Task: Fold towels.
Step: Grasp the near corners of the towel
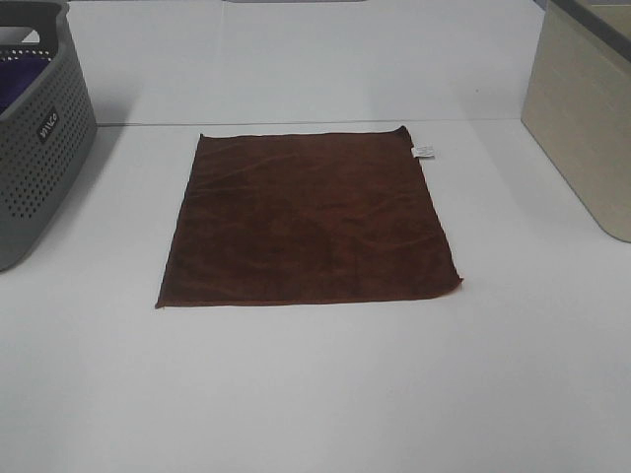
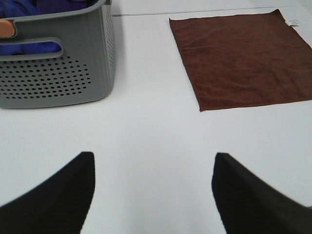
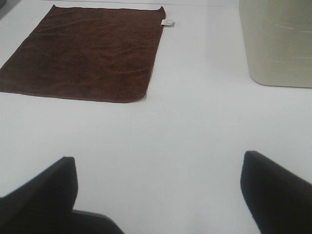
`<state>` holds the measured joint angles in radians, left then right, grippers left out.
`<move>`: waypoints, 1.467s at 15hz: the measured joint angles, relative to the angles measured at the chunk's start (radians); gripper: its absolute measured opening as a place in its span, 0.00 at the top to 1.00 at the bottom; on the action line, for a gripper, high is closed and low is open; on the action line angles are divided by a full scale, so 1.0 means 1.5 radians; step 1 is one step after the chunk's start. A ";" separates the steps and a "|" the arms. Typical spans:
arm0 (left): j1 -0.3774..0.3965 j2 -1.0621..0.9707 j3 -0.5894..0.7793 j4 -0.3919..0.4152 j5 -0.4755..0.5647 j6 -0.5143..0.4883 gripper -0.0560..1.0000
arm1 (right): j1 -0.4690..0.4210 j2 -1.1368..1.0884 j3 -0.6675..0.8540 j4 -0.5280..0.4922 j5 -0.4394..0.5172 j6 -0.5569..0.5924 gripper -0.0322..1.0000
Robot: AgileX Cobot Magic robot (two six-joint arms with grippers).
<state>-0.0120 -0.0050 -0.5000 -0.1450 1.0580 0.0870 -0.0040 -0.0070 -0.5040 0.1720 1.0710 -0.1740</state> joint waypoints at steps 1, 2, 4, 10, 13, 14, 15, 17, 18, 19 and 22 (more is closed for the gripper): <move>0.000 0.000 0.000 -0.001 0.000 0.000 0.33 | 0.000 0.000 0.000 0.000 0.000 0.000 0.14; 0.000 0.000 0.000 -0.001 0.000 0.000 0.33 | 0.000 0.000 0.000 0.000 0.000 0.000 0.14; 0.000 0.000 0.000 -0.001 0.000 0.000 0.33 | 0.000 0.000 0.000 0.001 0.000 0.000 0.14; 0.000 0.000 0.000 -0.003 0.000 0.000 0.33 | 0.000 0.000 0.000 0.001 0.000 0.000 0.14; 0.000 0.000 0.000 -0.003 0.000 0.000 0.33 | 0.000 0.000 0.000 0.001 0.000 0.000 0.14; 0.000 0.000 0.000 -0.003 0.000 0.000 0.33 | 0.000 0.000 0.000 0.001 0.000 0.000 0.14; 0.000 0.000 0.000 -0.003 0.000 0.000 0.33 | 0.000 0.000 0.000 0.001 0.000 0.000 0.14; 0.000 0.000 0.000 -0.003 0.000 0.000 0.33 | 0.000 0.000 0.000 0.001 0.000 0.000 0.14; 0.000 0.000 0.000 -0.003 0.000 0.000 0.33 | 0.000 0.000 0.000 0.001 0.000 0.000 0.14; 0.000 0.000 0.000 -0.003 0.000 0.000 0.33 | 0.000 0.000 0.000 0.001 0.000 0.000 0.14; 0.000 0.000 0.000 -0.004 0.000 0.000 0.33 | 0.000 0.000 0.000 0.001 0.000 0.000 0.14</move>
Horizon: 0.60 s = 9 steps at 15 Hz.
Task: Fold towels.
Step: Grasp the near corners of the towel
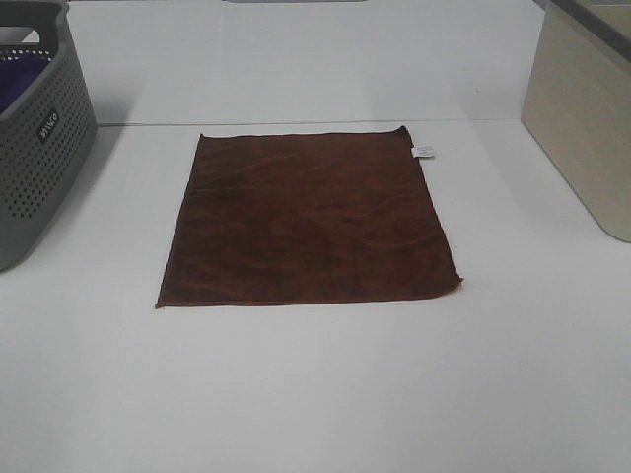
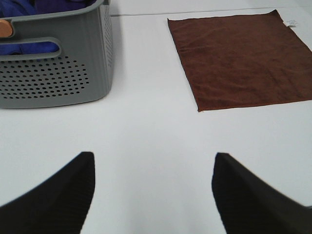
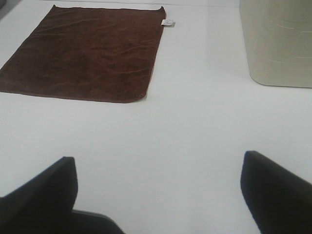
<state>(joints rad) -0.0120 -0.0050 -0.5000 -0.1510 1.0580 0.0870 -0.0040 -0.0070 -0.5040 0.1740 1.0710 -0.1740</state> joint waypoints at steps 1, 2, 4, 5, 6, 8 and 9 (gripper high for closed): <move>0.000 0.000 0.000 0.000 0.000 0.000 0.33 | 0.000 0.000 0.000 0.000 0.000 0.000 0.14; 0.000 0.000 0.000 0.000 0.000 0.000 0.33 | 0.000 0.000 0.000 0.000 0.000 0.000 0.14; 0.000 0.000 0.000 0.000 0.000 0.000 0.33 | 0.000 0.000 0.000 0.000 0.000 0.000 0.14; 0.000 0.000 0.000 0.000 0.000 0.000 0.33 | 0.000 0.000 0.000 0.000 0.000 0.000 0.14; 0.000 0.000 0.000 0.000 0.000 0.000 0.33 | 0.000 0.000 0.000 0.000 0.000 0.000 0.14; 0.000 0.000 0.000 0.000 0.000 0.000 0.33 | 0.000 0.000 0.000 0.000 0.000 0.000 0.14; 0.000 0.000 0.000 0.000 0.000 0.000 0.33 | 0.000 0.000 0.000 0.000 0.000 0.000 0.14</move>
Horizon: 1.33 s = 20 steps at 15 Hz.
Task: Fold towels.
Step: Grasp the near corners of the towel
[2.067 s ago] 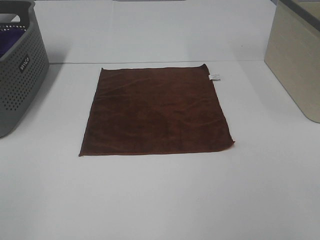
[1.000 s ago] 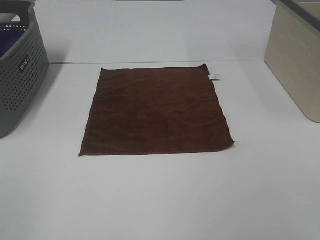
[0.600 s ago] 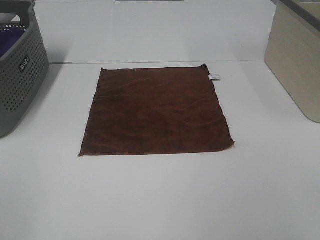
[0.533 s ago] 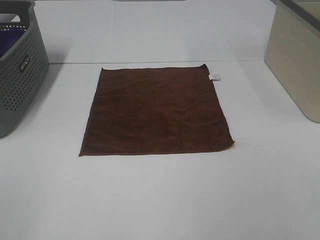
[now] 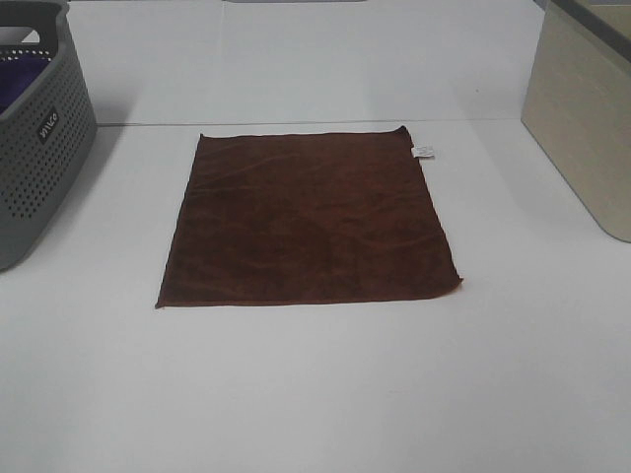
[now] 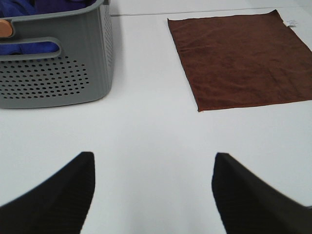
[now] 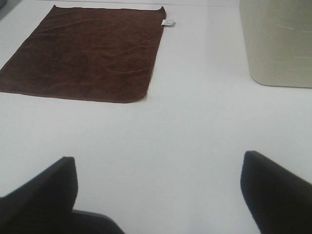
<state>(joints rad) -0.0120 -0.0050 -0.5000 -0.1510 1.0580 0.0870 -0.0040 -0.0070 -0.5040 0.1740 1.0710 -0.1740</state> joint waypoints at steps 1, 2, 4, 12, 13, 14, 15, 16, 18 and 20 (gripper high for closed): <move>0.000 0.000 0.000 0.000 0.000 0.000 0.33 | 0.000 0.000 0.000 0.000 0.000 0.000 0.14; 0.000 0.000 0.000 0.000 0.000 0.000 0.33 | 0.000 0.000 0.000 0.000 0.000 0.000 0.14; 0.000 0.000 0.000 0.000 0.000 0.000 0.33 | 0.000 0.000 0.000 0.000 0.000 0.000 0.14; 0.000 0.000 0.000 0.000 0.000 0.000 0.33 | 0.000 0.000 0.000 0.000 0.000 0.000 0.14; 0.000 0.000 0.000 0.000 0.000 0.000 0.33 | 0.000 0.000 0.000 0.000 0.000 0.000 0.14; 0.000 0.000 0.000 0.000 0.000 0.000 0.33 | 0.000 0.000 0.000 0.000 0.000 0.000 0.14; 0.000 0.000 0.000 0.000 0.000 0.000 0.33 | 0.000 0.000 0.000 0.000 0.000 0.000 0.14; 0.000 0.000 0.000 0.000 0.000 0.000 0.33 | 0.000 0.000 0.000 0.000 0.000 0.000 0.14; 0.000 0.000 0.000 0.000 0.000 0.000 0.33 | 0.000 0.000 0.000 0.000 0.000 0.000 0.14; 0.000 0.000 0.000 -0.001 0.000 0.000 0.33 | 0.000 0.000 0.000 0.000 0.000 0.000 0.14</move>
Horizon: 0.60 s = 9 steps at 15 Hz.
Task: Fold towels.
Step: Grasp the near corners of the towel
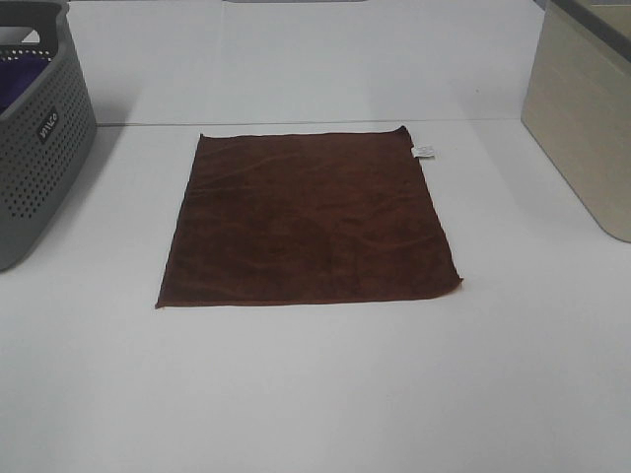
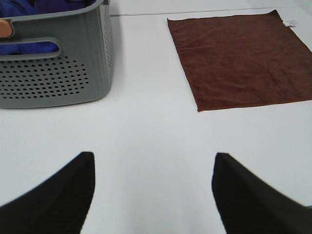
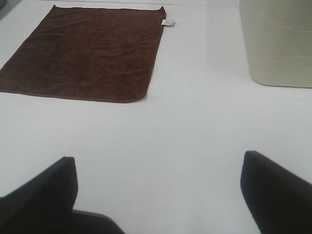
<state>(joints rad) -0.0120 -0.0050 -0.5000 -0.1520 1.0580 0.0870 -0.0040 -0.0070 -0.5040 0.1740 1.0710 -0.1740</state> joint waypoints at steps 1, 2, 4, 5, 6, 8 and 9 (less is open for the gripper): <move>0.000 0.000 0.000 0.000 0.000 0.000 0.33 | 0.000 0.000 0.000 0.000 0.000 0.000 0.14; 0.000 0.000 0.000 -0.001 0.000 0.000 0.33 | 0.000 0.000 0.000 0.000 0.000 0.000 0.14; 0.000 0.000 0.000 -0.007 0.000 0.000 0.33 | 0.000 0.000 0.000 0.000 -0.003 0.000 0.16; 0.000 0.007 0.000 -0.007 0.000 0.000 0.33 | 0.000 0.000 -0.002 0.000 -0.010 0.000 0.17; 0.000 0.021 0.000 -0.011 0.000 0.000 0.33 | 0.000 0.008 -0.007 0.000 -0.021 0.000 0.19; 0.000 0.057 -0.003 -0.012 -0.011 0.000 0.33 | 0.000 0.055 -0.017 0.001 -0.042 0.000 0.21; 0.000 0.077 -0.009 -0.015 -0.034 0.000 0.33 | 0.000 0.089 -0.022 0.003 -0.046 0.000 0.21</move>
<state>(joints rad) -0.0120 0.1100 -0.5130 -0.1740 1.0070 0.0870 -0.0040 0.1270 -0.5370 0.1790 1.0020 -0.1740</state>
